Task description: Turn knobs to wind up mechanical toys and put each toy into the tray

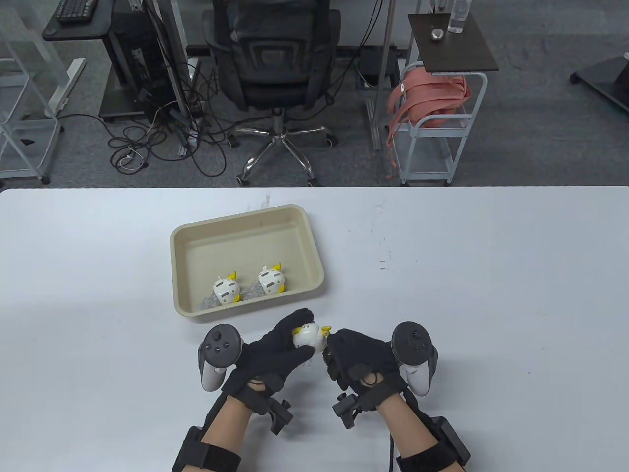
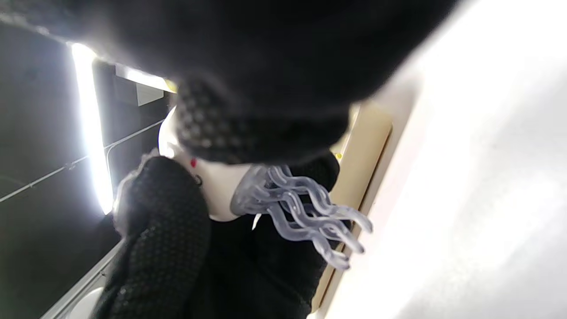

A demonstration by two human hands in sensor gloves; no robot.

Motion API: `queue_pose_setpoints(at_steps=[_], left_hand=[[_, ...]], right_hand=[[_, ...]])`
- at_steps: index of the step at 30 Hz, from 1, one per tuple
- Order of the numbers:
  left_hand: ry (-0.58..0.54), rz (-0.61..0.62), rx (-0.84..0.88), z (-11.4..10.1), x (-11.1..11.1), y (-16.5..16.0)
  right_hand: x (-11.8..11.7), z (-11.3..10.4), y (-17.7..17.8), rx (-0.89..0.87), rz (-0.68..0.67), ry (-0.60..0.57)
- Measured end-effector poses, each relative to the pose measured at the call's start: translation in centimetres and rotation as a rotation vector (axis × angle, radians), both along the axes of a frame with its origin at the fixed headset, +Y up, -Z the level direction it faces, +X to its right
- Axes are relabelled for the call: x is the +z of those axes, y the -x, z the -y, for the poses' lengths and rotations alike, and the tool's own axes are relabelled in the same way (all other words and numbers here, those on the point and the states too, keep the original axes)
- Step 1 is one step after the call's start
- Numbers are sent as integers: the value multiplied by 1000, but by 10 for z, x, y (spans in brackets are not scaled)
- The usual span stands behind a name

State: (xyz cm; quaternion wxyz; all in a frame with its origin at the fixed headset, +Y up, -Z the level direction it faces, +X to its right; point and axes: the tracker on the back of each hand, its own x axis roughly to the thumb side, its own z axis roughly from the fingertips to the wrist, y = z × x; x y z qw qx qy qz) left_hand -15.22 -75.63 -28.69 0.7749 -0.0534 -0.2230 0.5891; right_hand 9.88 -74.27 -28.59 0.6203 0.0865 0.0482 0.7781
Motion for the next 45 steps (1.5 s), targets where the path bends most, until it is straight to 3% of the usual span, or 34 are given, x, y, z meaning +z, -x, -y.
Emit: queue_pose_setpoints(at_steps=[7, 13, 18, 24, 28, 35, 38, 45], left_hand=[[-3, -33, -61, 0, -1, -1], [25, -52, -73, 4, -2, -1], [102, -78, 29, 9, -3, 3], [170, -27, 131, 14, -4, 2], [147, -10, 92, 12, -4, -2], [61, -12, 30, 5, -2, -4], [40, -17, 21, 3, -1, -5], [-1, -28, -12, 1, -1, -5]], right_hand=[[3, -2, 1, 117, 46, -99], [7, -10, 8, 193, 51, -252], [13, -14, 17, 272, -18, -344], [19, -23, 18, 370, 27, -499], [16, -21, 12, 330, 62, -459], [6, -5, 1, 83, 72, -118], [2, 2, -2, -1, 56, -27], [1, 5, -3, -13, 50, -17]])
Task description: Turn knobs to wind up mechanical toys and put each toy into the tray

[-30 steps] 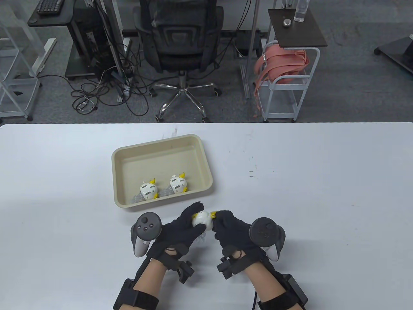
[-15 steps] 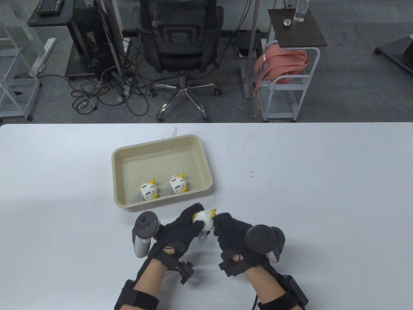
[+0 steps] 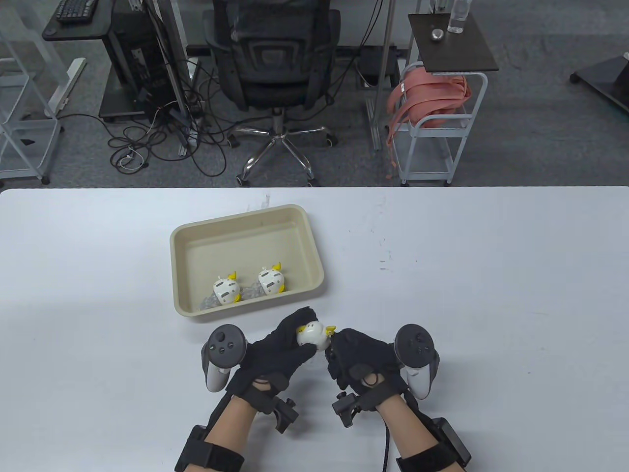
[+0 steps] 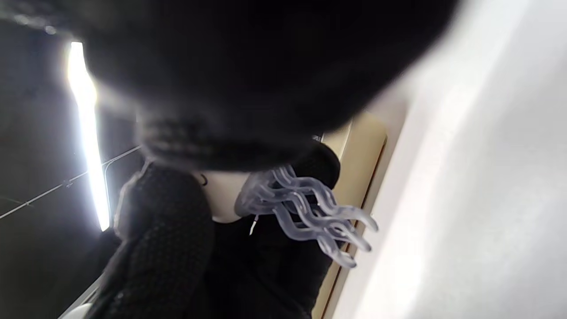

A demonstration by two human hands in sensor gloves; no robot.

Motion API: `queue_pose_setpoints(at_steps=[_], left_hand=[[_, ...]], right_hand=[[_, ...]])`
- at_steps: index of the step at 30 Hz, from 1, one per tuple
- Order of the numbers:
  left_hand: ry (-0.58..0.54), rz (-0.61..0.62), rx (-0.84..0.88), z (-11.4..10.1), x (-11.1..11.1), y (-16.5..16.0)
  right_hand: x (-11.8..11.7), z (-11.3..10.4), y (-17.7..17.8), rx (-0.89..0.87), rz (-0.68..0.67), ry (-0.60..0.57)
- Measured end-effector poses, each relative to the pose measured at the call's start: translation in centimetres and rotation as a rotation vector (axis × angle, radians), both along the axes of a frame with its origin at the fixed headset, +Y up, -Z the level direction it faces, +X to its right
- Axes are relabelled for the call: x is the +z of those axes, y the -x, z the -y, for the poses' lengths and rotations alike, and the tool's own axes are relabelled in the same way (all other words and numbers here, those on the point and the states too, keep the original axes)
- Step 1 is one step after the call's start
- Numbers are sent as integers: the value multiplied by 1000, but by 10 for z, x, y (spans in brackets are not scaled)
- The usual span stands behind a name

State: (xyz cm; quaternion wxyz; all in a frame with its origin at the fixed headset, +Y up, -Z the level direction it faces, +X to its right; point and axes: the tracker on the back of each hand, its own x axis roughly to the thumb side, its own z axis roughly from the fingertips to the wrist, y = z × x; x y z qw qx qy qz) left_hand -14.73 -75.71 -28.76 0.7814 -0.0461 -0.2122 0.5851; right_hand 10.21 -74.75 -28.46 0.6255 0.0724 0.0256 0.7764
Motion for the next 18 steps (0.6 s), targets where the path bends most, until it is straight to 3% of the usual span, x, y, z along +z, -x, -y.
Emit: queue_pose_setpoints(at_steps=[8, 18], left_hand=[[16, -39, -24, 2, -1, 2], [130, -47, 106, 11, -3, 6]], right_hand=[[5, -10, 4, 139, 61, -165], [13, -22, 20, 279, -21, -326]])
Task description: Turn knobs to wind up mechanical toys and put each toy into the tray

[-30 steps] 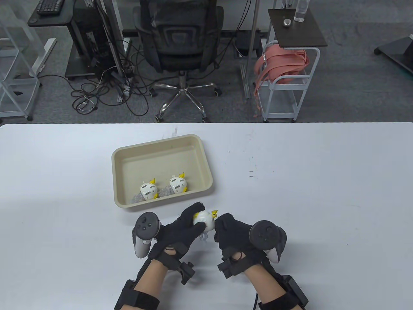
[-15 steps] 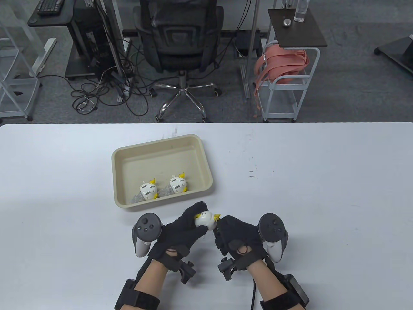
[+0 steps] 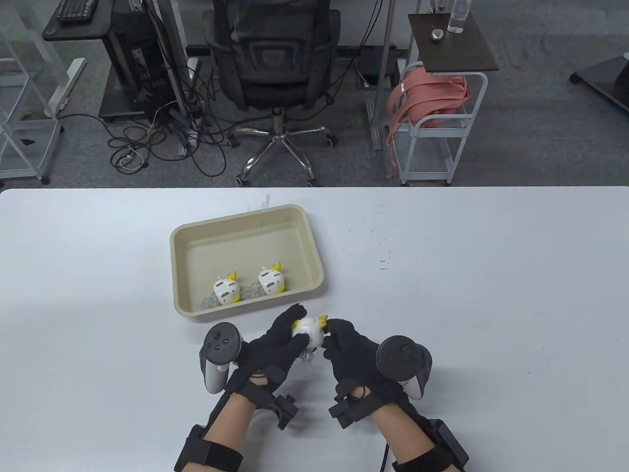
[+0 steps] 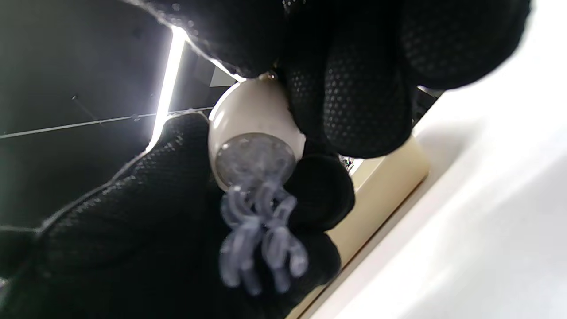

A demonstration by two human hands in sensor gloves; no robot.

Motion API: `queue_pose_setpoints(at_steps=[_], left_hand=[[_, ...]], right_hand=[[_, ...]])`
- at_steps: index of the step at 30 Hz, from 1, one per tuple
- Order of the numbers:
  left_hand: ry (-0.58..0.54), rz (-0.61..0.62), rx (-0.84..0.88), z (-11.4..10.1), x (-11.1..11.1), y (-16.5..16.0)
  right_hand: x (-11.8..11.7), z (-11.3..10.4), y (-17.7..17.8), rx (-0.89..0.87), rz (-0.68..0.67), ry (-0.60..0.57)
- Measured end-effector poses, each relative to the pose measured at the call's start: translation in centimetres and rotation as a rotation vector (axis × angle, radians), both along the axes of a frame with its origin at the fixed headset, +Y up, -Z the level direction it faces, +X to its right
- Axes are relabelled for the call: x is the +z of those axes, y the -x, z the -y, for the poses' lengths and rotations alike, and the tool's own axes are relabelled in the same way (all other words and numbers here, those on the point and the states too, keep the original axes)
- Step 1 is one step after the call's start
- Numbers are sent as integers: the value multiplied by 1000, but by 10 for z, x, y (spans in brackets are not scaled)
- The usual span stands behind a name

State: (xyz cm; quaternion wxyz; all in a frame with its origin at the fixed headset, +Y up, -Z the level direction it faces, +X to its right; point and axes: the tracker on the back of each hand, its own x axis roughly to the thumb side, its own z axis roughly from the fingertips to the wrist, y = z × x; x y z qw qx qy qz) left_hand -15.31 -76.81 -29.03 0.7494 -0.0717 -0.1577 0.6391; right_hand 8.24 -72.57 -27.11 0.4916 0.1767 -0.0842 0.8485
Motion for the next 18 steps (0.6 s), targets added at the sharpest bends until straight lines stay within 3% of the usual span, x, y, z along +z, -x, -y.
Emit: queue_pose_setpoints(at_steps=[4, 7, 18], left_hand=[[21, 29, 40, 2, 0, -1], [32, 57, 41, 3, -1, -4], [-67, 69, -44, -5, 1, -7]], right_hand=[[3, -5, -1, 60, 20, -105], [3, -5, -5, 54, 51, -113], [-10, 15, -20, -224, 61, 267]])
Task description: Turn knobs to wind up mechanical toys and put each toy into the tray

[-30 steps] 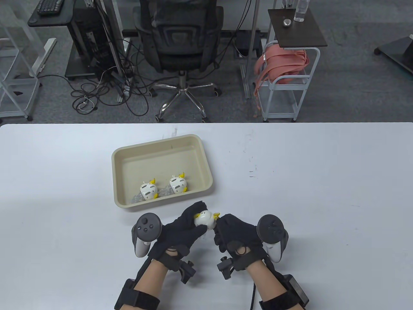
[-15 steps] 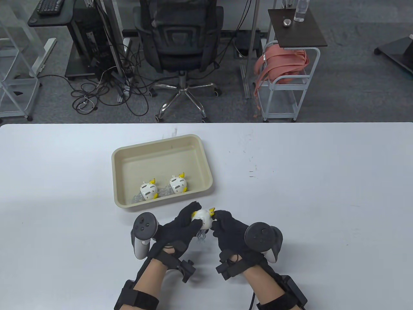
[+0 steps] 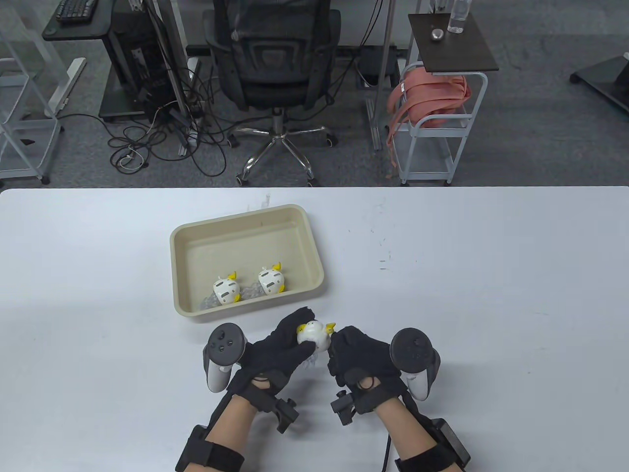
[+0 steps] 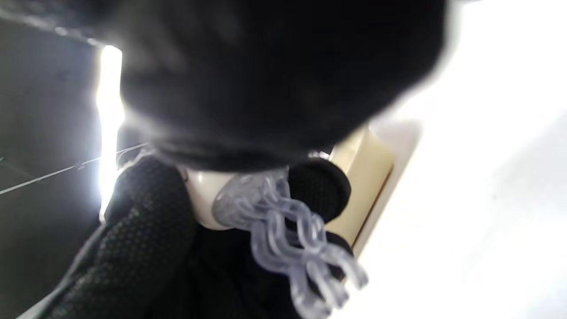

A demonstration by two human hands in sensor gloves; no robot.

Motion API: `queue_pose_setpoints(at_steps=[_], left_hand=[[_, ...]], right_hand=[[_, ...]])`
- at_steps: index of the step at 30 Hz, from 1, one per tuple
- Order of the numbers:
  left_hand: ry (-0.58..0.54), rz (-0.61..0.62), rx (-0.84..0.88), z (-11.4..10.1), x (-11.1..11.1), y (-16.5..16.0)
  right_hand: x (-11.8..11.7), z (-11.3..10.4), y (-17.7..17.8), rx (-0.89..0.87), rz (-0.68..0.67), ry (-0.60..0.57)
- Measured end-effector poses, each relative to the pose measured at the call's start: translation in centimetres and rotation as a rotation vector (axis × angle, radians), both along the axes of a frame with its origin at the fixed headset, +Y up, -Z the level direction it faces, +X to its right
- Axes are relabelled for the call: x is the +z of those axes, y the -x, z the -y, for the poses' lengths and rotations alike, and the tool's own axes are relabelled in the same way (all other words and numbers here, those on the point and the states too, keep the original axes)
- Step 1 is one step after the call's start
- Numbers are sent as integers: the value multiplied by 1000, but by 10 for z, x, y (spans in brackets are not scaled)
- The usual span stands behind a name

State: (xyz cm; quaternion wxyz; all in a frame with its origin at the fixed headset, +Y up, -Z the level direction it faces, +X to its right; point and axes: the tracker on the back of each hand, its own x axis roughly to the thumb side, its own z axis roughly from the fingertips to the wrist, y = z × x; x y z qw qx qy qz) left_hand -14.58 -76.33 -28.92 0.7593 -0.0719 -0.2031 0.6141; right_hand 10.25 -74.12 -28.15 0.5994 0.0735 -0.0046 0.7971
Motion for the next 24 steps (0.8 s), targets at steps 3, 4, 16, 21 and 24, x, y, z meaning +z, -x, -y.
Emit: queue_pose_setpoints(at_steps=[3, 4, 16, 21, 24], left_hand=[[-25, 1, -9, -3, 1, 0], [-27, 0, -8, -3, 1, 0], [1, -59, -52, 0, -1, 4], [50, -69, 9, 4, -3, 7], [73, -62, 53, 5, -3, 9]], right_hand=[[-1, 4, -2, -82, -17, 70], [-1, 5, -2, -97, -15, 68], [5, -6, 6, 76, 6, -147], [7, -9, 15, 154, -60, -199], [9, -13, 19, 206, -78, -261]])
